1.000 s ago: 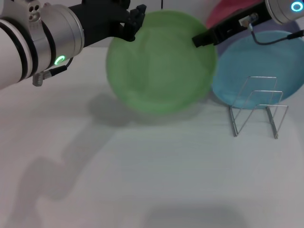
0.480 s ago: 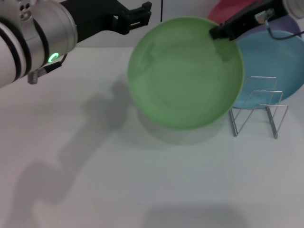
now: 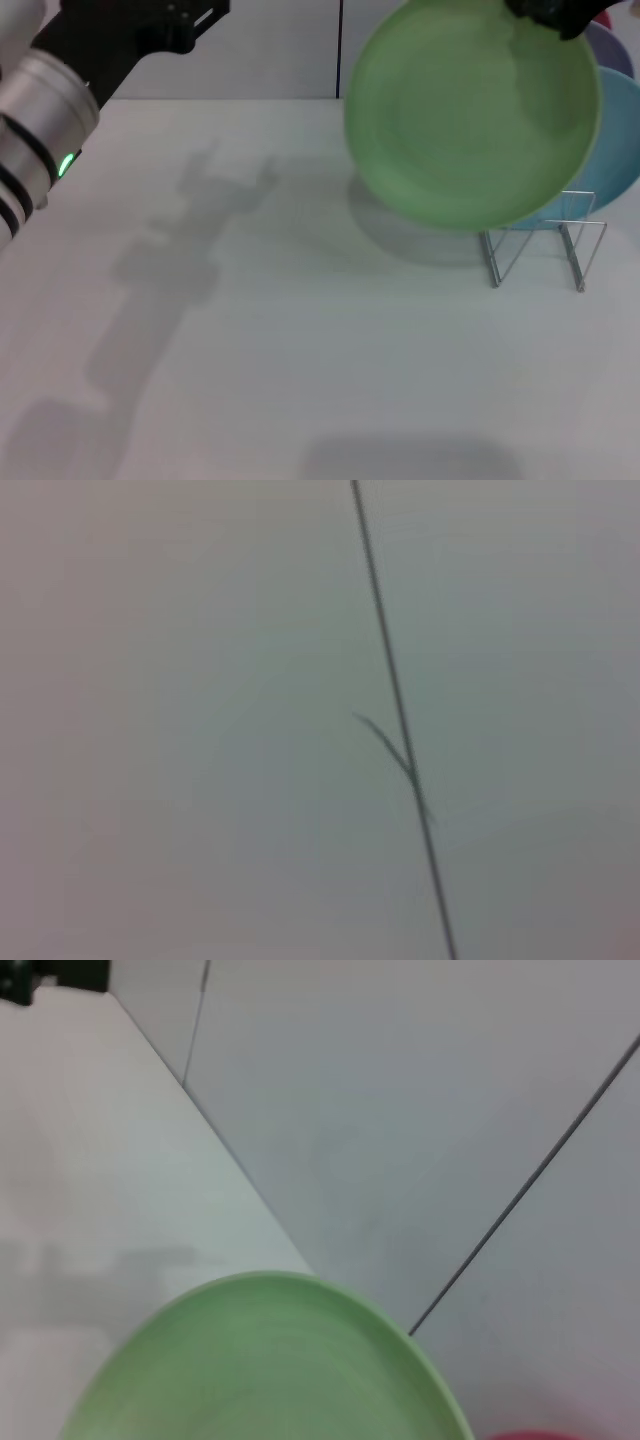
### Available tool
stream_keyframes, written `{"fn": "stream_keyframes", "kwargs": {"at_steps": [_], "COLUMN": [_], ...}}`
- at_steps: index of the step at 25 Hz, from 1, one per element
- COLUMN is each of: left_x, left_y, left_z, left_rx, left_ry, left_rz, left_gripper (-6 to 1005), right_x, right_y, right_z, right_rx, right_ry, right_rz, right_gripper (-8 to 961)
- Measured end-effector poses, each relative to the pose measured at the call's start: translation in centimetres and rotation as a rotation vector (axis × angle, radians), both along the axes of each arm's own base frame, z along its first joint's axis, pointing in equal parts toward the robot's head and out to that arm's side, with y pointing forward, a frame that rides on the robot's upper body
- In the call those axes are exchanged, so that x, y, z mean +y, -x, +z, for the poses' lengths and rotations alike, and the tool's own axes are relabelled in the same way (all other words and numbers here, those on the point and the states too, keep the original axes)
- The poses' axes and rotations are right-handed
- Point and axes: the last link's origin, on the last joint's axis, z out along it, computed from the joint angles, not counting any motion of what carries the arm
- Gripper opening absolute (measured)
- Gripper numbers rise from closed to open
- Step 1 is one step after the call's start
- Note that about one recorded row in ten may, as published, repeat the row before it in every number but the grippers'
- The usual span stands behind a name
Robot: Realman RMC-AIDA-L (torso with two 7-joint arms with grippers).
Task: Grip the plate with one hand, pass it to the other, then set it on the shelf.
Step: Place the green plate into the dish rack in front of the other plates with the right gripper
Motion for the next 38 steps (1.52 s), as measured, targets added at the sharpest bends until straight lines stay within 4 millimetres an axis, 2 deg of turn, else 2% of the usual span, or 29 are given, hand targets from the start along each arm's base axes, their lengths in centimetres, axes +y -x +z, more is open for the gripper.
{"fn": "stream_keyframes", "kwargs": {"at_steps": [1,5,6,11,19,38], "left_x": [-0.2,-0.3,-0.5,-0.6,-0.4,0.9], "left_y": [0.7,1.7,2.2,2.7,3.5,3.1], "left_z": [-0.4,-1.4,-2.1,-3.2,-4.2,-5.3], "left_rx": [-0.023,-0.038,-0.04,-0.066,-0.109,-0.106], "left_ry": [-0.031,-0.045,-0.041,-0.024,-0.008,0.029], "left_rz": [-0.006,-0.002,-0.001,0.005,0.013,0.006], "left_gripper": [869,861,861,861,861,861], "right_x": [-0.5,-1.1,-1.4,-2.1,-3.2,-3.5], "right_y": [0.3,0.8,1.1,1.2,0.7,-0.3], "right_z": [0.8,1.7,2.2,3.0,2.6,1.6], "right_rx": [-0.049,-0.118,-0.154,-0.245,-0.314,-0.373], "right_ry": [-0.01,-0.043,-0.059,-0.08,-0.074,-0.028], "right_rz": [0.069,0.158,0.202,0.302,0.375,0.394], "right_gripper": [36,36,36,37,37,36]}}
